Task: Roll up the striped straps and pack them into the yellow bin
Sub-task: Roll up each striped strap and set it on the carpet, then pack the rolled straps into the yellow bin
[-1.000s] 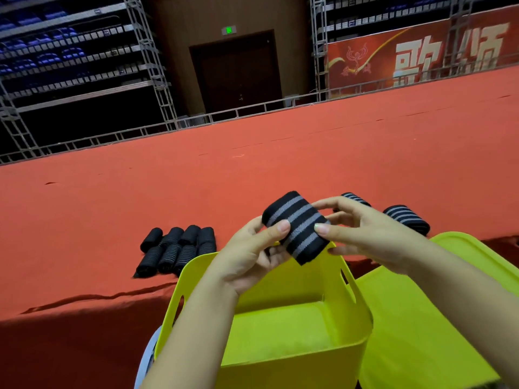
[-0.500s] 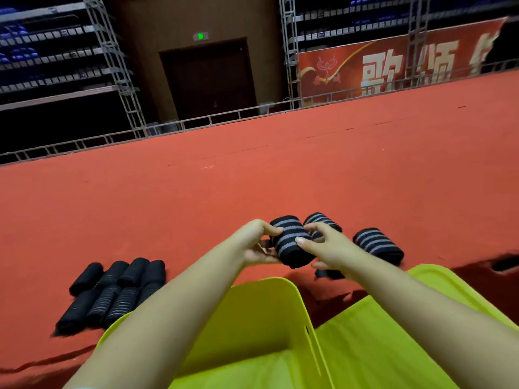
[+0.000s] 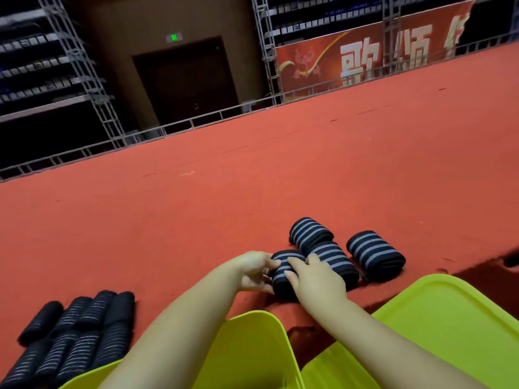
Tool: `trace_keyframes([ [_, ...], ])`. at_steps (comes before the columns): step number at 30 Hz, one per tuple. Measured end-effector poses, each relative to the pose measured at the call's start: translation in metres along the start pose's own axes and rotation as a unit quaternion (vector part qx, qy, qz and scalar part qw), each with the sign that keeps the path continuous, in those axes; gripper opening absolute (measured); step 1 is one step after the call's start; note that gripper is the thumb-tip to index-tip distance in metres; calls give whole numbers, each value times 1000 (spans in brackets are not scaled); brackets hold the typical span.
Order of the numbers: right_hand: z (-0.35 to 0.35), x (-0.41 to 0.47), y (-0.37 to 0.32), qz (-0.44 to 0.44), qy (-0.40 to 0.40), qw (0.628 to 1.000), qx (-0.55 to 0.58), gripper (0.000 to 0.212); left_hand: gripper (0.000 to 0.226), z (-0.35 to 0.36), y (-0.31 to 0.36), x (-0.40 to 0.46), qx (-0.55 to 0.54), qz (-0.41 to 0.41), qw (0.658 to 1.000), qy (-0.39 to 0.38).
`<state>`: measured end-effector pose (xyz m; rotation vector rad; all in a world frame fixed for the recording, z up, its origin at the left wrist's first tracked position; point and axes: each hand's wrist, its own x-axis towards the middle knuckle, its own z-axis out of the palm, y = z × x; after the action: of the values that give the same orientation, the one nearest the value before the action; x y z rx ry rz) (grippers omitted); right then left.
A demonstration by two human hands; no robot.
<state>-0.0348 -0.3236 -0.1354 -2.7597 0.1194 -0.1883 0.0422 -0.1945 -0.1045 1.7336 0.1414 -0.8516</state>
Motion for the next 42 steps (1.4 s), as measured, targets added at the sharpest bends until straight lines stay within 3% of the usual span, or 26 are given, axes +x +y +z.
trace_keyframes([
  [5, -1, 3, 6, -14, -9, 999, -46, 40, 7, -1, 1, -3, 51, -27, 998, 25],
  [8, 1, 2, 4, -18, -12, 999, -48, 41, 37, -5, -2, -2, 92, -6, 992, 85],
  [12, -3, 0, 1, -14, -17, 999, -36, 42, 51, -3, -2, -18, 132, 30, 984, 119],
  [20, -34, -21, -21, -93, 46, 994, -22, 43, 33, -39, -17, -94, 94, 105, 981, 132],
  [28, -62, -22, -107, -142, -6, 989, -43, 41, 14, -127, -68, -187, 19, 138, 969, 202],
  [34, -40, -24, -210, -135, -177, 975, 16, 40, 10, -218, -123, -235, -57, 145, 910, 383],
  [38, 9, -20, -264, -56, -289, 941, 168, 32, 17, -273, -169, -237, -13, 112, 847, 519],
  [42, 54, -11, -298, 29, -349, 918, 184, 26, 10, -311, -197, -240, 63, 55, 795, 601],
])
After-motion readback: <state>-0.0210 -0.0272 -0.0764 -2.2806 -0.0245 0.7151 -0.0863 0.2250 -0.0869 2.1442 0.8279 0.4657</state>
